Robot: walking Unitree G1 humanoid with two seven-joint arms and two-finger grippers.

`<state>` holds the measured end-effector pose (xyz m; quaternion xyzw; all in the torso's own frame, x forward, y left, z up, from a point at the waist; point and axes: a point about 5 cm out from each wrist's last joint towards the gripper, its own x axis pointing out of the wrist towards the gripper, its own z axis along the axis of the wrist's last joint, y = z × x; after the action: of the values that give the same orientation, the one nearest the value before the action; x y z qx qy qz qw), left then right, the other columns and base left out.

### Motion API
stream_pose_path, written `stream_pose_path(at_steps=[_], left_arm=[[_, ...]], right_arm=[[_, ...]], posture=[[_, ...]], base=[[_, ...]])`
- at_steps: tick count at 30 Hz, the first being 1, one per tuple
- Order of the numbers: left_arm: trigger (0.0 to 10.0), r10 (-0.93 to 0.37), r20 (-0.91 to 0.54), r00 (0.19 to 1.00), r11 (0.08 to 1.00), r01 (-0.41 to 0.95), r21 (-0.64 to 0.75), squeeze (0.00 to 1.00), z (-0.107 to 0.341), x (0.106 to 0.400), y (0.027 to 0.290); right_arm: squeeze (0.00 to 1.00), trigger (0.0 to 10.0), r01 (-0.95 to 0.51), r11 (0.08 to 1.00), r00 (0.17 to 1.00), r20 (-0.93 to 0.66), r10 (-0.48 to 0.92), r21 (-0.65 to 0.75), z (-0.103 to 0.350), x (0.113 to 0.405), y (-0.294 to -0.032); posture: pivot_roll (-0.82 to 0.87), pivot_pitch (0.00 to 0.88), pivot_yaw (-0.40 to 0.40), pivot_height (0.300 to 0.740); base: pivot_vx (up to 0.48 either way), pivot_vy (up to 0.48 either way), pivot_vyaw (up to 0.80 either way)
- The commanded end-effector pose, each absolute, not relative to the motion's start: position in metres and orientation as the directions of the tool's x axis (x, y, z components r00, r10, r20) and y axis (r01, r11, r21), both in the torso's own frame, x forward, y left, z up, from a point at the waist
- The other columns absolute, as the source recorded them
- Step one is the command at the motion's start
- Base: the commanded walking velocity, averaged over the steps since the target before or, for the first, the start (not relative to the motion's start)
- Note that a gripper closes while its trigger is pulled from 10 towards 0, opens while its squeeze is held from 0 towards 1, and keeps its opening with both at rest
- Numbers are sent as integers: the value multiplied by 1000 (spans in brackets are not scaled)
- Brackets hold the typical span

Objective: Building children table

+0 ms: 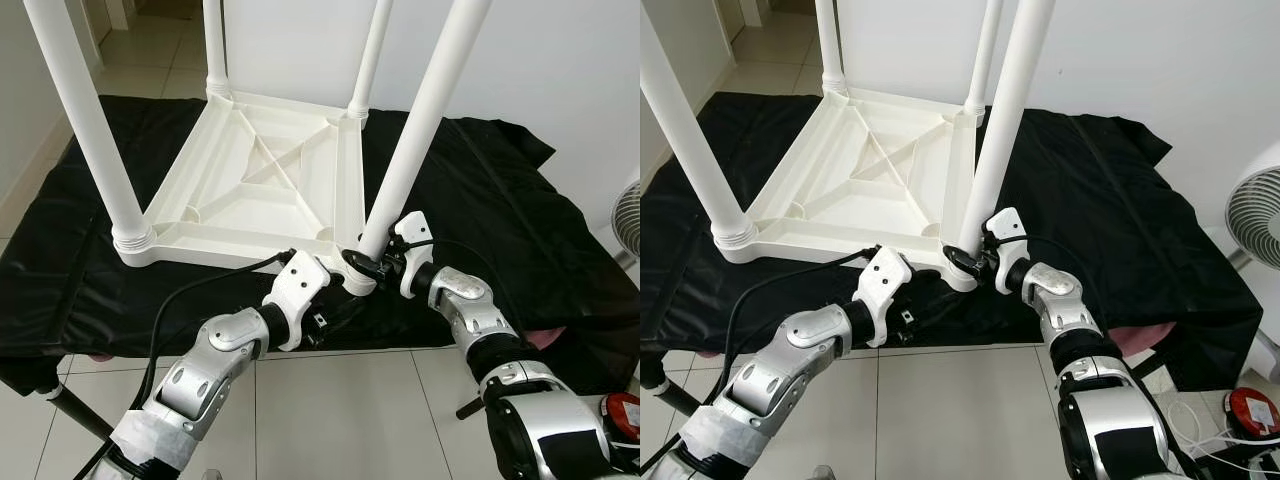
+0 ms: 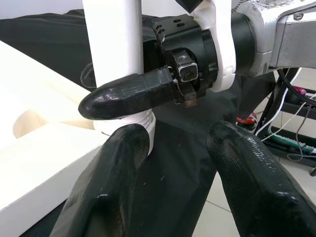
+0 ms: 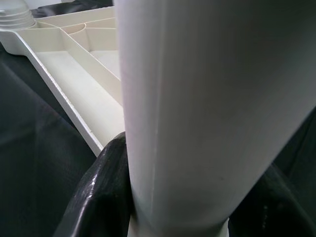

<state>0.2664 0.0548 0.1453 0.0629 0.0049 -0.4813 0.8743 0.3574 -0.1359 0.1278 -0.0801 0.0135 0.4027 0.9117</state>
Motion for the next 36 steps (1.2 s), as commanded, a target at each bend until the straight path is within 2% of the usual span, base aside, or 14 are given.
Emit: stream_pose_path(at_steps=[1,2,3,7,11,13,16,25,27,28,29,35,36], left_arm=[[10000,-864,-77,497,489,866,105,0,144,265,53],[10000,-864,-77,497,489,866,105,0,144,265,53],[10000,-865,-77,496,487,867,105,0,144,265,52],[10000,-866,-78,494,486,868,105,0,144,265,52],[10000,-866,-76,495,487,867,104,0,144,264,52],[10000,-866,-76,495,487,867,104,0,144,264,52],[10000,-866,-75,495,487,867,101,0,144,263,52],[10000,-871,-78,486,479,873,96,0,143,262,51],[10000,-873,-79,482,475,875,96,0,142,262,50],[10000,-873,-79,482,475,875,96,0,142,262,50],[10000,-875,-77,478,471,877,95,0,142,262,48],[10000,-876,-76,477,470,877,97,0,143,262,47],[10000,-875,-76,478,470,877,98,0,142,262,47]], right_arm=[[0,0,-746,650,666,-138,733,-149,118,353,-140],[0,0,-746,650,666,-138,733,-149,118,353,-140],[0,10000,-741,657,671,-128,730,-140,117,353,-140],[0,10000,-713,689,701,-108,705,-131,117,352,-142],[0,10000,-610,783,793,-97,602,-126,114,355,-148],[0,10000,-610,783,793,-97,602,-126,114,355,-148],[0,10000,-507,854,862,-79,501,-117,113,357,-153],[0,10000,-321,946,947,-29,320,-39,112,350,-149],[0,10000,-195,981,981,-23,195,13,109,346,-145],[0,10000,-195,981,981,-23,195,13,109,346,-145],[0,10000,-91,995,996,8,91,37,108,336,-133],[0,10000,-40,997,999,23,39,69,107,323,-111],[0,10000,-68,995,997,28,66,68,108,320,-104]], posture=[[44,0,-83,740],[44,0,-83,740],[42,0,-83,740],[39,0,-85,740],[40,0,-88,740],[40,0,-88,740],[34,0,-87,740],[24,0,-88,740],[22,0,-91,740],[22,0,-91,740],[23,0,-93,740],[31,0,-99,740],[32,0,-99,740]], base=[[0,0,0],[0,0,0],[0,0,0],[0,0,0],[0,0,0],[0,0,0],[0,0,0],[0,0,0],[0,0,0],[0,0,0],[0,0,0],[0,0,0],[0,0,0]])
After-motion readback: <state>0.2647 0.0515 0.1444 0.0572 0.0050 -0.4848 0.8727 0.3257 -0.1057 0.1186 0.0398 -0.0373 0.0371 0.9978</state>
